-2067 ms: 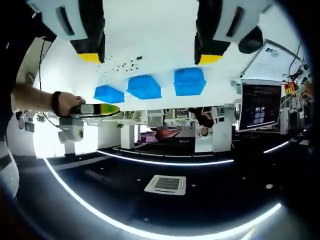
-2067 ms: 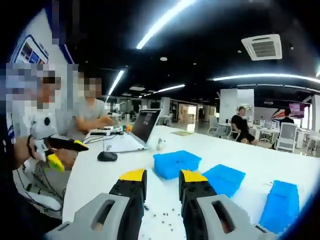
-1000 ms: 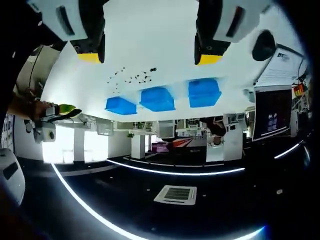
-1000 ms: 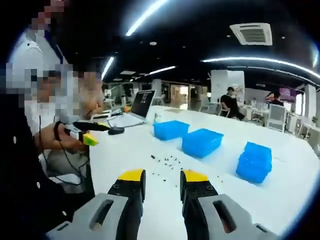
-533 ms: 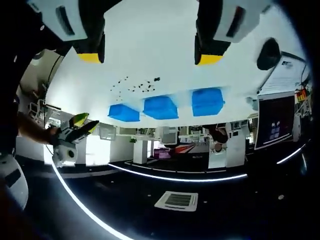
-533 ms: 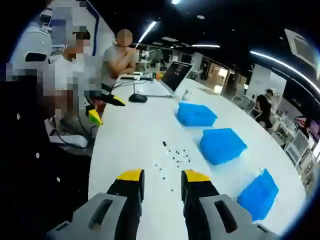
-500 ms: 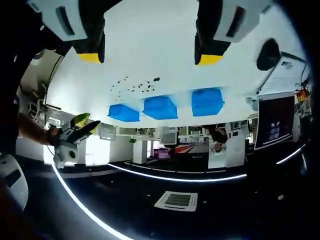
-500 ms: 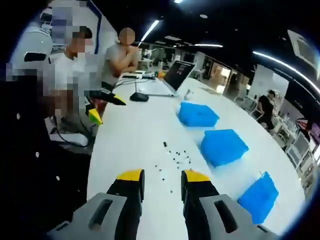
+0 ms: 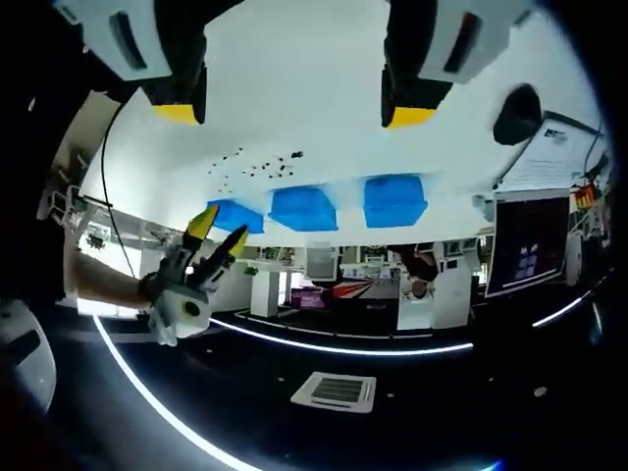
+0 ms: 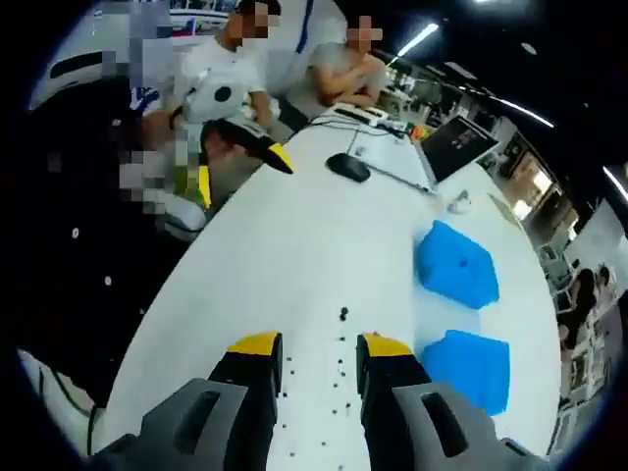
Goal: Pick up the resistors one by one and place each resistor into its matching bin, sorting the parts by color and model until every resistor is separated into the correct bin for its type
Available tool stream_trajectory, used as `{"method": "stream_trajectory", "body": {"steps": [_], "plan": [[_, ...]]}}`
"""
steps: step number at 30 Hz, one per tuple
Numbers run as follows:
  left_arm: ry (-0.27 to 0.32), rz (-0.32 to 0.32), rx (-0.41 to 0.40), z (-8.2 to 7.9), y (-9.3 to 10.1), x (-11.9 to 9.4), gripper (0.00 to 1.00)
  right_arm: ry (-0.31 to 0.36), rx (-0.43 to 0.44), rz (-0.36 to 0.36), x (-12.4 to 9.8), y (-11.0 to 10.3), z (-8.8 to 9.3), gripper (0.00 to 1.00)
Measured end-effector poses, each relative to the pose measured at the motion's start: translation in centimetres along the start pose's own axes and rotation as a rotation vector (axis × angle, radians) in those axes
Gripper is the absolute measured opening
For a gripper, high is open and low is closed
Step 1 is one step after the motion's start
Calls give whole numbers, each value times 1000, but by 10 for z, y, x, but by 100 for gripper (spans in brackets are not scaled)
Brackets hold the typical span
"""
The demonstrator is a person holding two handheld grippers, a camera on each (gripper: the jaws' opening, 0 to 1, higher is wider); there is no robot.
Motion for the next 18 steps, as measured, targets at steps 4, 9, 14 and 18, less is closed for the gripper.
{"method": "stream_trajectory", "body": {"steps": [4,9,14,18], "plan": [[-5,-3,5,1,0,-1,73,-57,-60,-69,24,16,-2,32],[-7,-1,10,-1,2,0,72,-144,-146,-118,51,26,-1,29],[-14,18,16,-1,6,2,72,-187,-131,-172,71,38,3,29],[-19,18,15,-1,5,2,72,-208,-129,-204,82,45,6,27]]}}
Point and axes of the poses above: the point that each gripper's makers call its tool centre point, and the gripper's own axes: x roughly forward along the fingers, y roughly to its right, z roughly out of its underside, the point moved 8 cm from there along -x, roughly backward along the fingers, and after that the axes turned 4 degrees about -z, right-handed, at the moved point
